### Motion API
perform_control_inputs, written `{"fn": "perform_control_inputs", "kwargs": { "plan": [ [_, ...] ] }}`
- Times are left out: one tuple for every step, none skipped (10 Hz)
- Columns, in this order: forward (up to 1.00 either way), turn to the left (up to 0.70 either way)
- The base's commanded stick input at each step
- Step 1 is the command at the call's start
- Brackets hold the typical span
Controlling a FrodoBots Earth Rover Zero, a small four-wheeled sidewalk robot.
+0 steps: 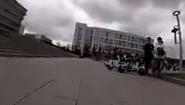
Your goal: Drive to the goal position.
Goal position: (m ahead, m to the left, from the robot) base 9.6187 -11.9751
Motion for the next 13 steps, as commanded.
{"fn": "perform_control_inputs", "kwargs": {
  "plan": [
    [0.50,0.01],
    [0.50,0.01],
    [0.50,0.01],
    [0.50,0.01],
    [0.50,0.01],
    [0.50,0.01],
    [0.50,0.01],
    [0.50,0.01],
    [0.50,0.01],
    [0.50,0.01],
    [0.50,0.01],
    [0.50,0.01],
    [0.50,0.01]
  ]
}}
